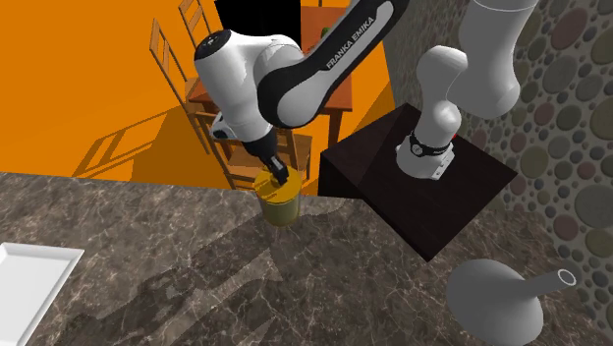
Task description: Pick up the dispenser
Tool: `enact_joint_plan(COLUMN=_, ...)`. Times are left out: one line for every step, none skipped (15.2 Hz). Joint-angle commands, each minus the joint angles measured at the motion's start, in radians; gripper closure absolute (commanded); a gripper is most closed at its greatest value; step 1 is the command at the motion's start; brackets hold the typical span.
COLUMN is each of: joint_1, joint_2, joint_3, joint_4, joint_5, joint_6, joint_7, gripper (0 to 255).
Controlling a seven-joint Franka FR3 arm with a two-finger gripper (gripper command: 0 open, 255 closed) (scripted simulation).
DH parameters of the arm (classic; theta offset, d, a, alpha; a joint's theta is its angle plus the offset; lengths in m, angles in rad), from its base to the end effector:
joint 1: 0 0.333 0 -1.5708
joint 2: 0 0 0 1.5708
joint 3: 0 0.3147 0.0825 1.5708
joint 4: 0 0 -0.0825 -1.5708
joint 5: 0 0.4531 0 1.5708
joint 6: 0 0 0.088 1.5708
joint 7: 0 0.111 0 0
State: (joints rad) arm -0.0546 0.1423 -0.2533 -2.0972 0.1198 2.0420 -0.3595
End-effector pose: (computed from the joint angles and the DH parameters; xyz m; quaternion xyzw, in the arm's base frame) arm 0.5719 -0.1744 0.2933 -0.9949 0.0070 0.0797 0.0622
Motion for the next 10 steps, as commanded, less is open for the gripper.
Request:
enact_joint_plan(joint_1=0.000, joint_2=-0.013, joint_3=-0.001, joint_4=0.011, joint_5=-0.005, joint_6=-0.023, joint_7=0.004, gripper=255)
enact_joint_plan(joint_1=0.000, joint_2=-0.020, joint_3=-0.002, joint_4=0.017, joint_5=-0.008, joint_6=-0.036, joint_7=0.006, gripper=255)
enact_joint_plan(joint_1=0.001, joint_2=-0.026, joint_3=-0.002, joint_4=0.023, joint_5=-0.010, joint_6=-0.048, joint_7=0.008, gripper=255)
enact_joint_plan(joint_1=0.001, joint_2=-0.033, joint_3=-0.002, joint_4=0.029, joint_5=-0.012, joint_6=-0.060, joint_7=0.011, gripper=255)
enact_joint_plan(joint_1=0.001, joint_2=-0.039, joint_3=-0.002, joint_4=0.036, joint_5=-0.015, joint_6=-0.073, joint_7=0.013, gripper=255)
enact_joint_plan(joint_1=0.001, joint_2=-0.045, joint_3=-0.003, joint_4=0.042, joint_5=-0.017, joint_6=-0.085, joint_7=0.015, gripper=255)
enact_joint_plan(joint_1=0.002, joint_2=-0.051, joint_3=-0.003, joint_4=0.049, joint_5=-0.019, joint_6=-0.097, joint_7=0.017, gripper=255)
enact_joint_plan(joint_1=0.002, joint_2=-0.057, joint_3=-0.003, joint_4=0.056, joint_5=-0.021, joint_6=-0.110, joint_7=0.019, gripper=255)
enact_joint_plan(joint_1=0.002, joint_2=-0.058, joint_3=-0.003, joint_4=0.057, joint_5=-0.021, joint_6=-0.112, joint_7=0.020, gripper=255)
enact_joint_plan(joint_1=0.002, joint_2=-0.058, joint_3=-0.003, joint_4=0.058, joint_5=-0.021, joint_6=-0.112, joint_7=0.020, gripper=255)
